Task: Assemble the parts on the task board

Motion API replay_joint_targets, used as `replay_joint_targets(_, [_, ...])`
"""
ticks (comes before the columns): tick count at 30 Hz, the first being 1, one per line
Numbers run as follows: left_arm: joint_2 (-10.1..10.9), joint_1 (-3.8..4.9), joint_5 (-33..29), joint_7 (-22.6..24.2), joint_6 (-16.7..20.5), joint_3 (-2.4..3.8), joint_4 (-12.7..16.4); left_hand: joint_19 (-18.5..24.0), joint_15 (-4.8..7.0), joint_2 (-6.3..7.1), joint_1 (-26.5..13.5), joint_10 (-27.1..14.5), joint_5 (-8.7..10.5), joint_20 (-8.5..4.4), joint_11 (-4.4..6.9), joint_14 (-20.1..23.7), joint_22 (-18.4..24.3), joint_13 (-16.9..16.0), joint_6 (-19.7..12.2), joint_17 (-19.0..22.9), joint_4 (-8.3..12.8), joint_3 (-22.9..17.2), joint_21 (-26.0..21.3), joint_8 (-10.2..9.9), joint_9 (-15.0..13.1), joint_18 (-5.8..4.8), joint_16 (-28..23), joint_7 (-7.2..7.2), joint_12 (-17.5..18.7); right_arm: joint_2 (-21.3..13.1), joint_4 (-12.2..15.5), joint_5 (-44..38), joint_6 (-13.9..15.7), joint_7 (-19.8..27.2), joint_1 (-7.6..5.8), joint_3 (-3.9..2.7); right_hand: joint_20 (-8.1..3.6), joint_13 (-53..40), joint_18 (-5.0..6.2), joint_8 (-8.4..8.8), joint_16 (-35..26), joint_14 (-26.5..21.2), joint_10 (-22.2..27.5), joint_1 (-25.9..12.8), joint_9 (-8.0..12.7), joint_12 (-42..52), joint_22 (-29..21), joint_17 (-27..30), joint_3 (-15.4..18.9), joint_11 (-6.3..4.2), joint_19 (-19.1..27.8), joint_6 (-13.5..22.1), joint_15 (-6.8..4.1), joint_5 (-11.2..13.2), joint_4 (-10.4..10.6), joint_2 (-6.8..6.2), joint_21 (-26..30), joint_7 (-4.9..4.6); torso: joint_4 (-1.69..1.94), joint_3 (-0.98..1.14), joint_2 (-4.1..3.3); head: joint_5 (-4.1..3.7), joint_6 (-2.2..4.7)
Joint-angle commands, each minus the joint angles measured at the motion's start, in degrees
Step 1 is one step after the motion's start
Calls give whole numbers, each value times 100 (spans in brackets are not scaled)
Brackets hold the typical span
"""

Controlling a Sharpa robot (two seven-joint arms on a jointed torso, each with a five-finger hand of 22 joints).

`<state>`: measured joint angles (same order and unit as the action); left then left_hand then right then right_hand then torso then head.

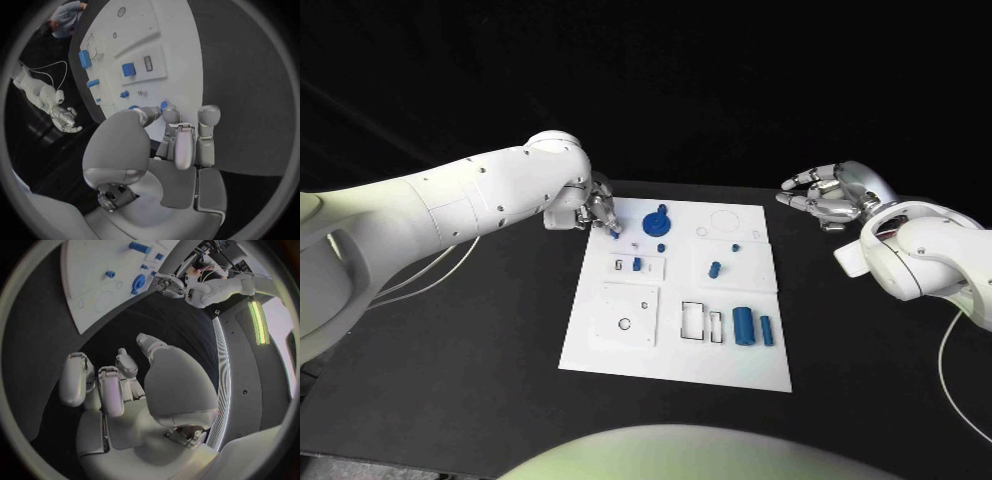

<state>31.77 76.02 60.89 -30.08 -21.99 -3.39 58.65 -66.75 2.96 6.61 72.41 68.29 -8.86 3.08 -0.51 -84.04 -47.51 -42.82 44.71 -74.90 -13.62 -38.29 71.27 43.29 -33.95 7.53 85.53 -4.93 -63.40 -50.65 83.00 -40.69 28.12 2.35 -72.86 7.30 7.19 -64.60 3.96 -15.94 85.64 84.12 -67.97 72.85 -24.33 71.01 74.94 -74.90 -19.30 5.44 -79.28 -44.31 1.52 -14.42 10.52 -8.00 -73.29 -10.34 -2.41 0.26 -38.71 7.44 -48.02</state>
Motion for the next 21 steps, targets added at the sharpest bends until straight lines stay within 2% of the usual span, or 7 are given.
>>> replay_joint_targets(1, [-3, -1, -170, 148, 176, -1, -17, -24, 5, -37, 35, 38, -31, 3, 2, -325, -15, 21, -42, -461, 560, -696, 34, 86, -97, 46, 4, -5, 3, 2, -4, -32, -23, 32, 3, -1, -15, 5, 64, -38, -20, 313, 14, 16, -8, -25, 174, -431, -10, 1, 32, 27, -47, -20, 33, -35, 33, -1, 1, 2, 1, 5, 0])
replay_joint_targets(6, [40, -1, -292, 177, 250, -2, 12, -28, 13, 64, -109, 62, -47, 2, 11, -331, -50, 31, -42, -474, 745, -1087, 71, 222, -128, 44, 12, 0, -13, 0, -7, -32, -28, 30, 3, -1, -16, 3, 64, -50, -21, 314, 9, 14, -9, -21, 172, -433, -9, 0, 31, 30, -48, -24, 42, -32, 37, 0, -2, 3, 7, 11, -1])
replay_joint_targets(11, [194, -2, -498, 165, 362, 0, 215, -47, 35, 156, -293, 110, -92, -10, 34, -341, -97, 20, -6, -497, 913, -1382, 114, 322, -134, 40, 24, 23, -40, -8, -8, -32, -31, 28, 4, -1, -16, 3, 64, -50, -21, 314, 9, 14, -9, -21, 172, -433, -9, 0, 31, 30, -48, -24, 42, -32, 37, 0, 3, 4, 13, 9, 5])
replay_joint_targets(15, [461, -4, -659, 160, 534, 14, 610, -95, 52, 208, -422, 164, -143, -23, 54, -346, -185, -14, 35, -508, 1029, -1554, 172, 373, -126, 27, 29, 41, -72, -26, -7, -32, -30, 24, 5, -1, -16, 3, 64, -50, -21, 314, 9, 14, -9, -21, 172, -433, -9, 0, 31, 30, -48, -24, 42, -32, 37, 0, 16, 6, 17, 1, 0])
replay_joint_targets(21, [914, -6, -759, 206, 794, 27, 1341, -160, 86, 304, -671, 259, -316, -55, 93, -354, -324, 3, 128, -525, 1232, -1795, 267, 447, -92, 6, 37, 83, -81, -52, -10, -32, -26, 20, 5, 1, -16, 3, 64, -50, -21, 314, 9, 14, -9, -21, 172, -433, -9, 0, 31, 30, -48, -24, 42, -32, 37, 0, 55, 8, 38, -3, -9])
